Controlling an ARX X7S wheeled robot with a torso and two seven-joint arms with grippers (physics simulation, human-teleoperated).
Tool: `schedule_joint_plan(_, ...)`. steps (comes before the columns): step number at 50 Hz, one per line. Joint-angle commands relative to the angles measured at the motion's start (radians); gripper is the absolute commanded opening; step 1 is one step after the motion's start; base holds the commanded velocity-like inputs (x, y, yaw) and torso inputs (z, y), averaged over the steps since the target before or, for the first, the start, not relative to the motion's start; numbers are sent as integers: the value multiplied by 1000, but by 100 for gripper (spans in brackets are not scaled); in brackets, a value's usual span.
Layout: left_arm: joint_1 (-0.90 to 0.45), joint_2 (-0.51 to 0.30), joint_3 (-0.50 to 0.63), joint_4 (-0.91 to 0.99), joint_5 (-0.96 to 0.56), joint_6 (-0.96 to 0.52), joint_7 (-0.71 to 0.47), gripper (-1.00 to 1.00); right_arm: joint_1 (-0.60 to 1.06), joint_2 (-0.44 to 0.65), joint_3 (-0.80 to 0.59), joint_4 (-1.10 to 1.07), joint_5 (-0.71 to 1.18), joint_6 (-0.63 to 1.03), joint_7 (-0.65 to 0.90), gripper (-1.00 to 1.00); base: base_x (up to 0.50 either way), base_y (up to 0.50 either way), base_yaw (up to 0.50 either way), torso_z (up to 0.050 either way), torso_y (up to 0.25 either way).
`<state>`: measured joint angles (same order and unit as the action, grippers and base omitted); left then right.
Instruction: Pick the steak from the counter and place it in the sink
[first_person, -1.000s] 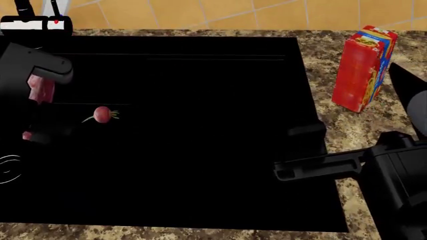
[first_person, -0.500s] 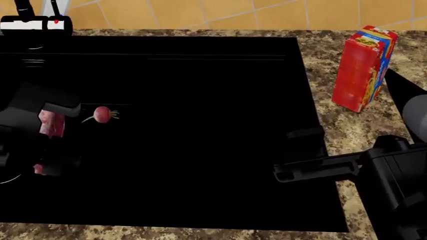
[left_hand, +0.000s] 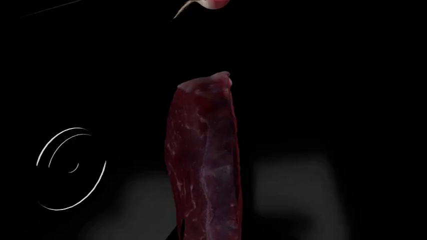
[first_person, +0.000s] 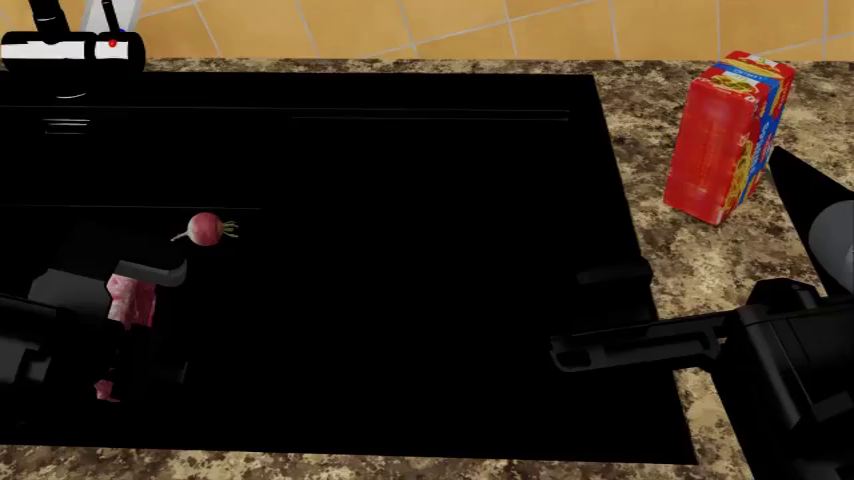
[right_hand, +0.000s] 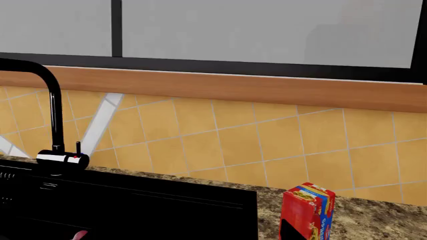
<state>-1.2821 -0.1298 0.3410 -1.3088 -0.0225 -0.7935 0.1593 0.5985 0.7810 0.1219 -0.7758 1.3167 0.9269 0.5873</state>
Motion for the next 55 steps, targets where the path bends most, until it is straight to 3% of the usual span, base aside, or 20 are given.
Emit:
schedule_joint_plan(1, 39, 6, -37, 0, 14, 9, -26, -100, -1, 1, -3, 2, -1, -4, -2, 100, 0, 0, 0, 0, 0)
schedule_joint_plan(17, 57, -1, -95, 0, 13, 28, -34, -100, 8, 0, -14, 4, 1, -4, 5, 100, 1, 0, -1, 0, 0)
schedule_joint_plan(18, 57, -1, -93, 0, 15, 28, -25, 100, 6, 0, -14, 4, -1, -6, 3, 100, 0, 0, 0, 0, 0)
schedule_joint_plan(55, -44, -23, -119, 0, 9, 67, -48, 100, -46, 12, 22, -13, -3, -44, -18, 100, 0, 0, 0, 0, 0)
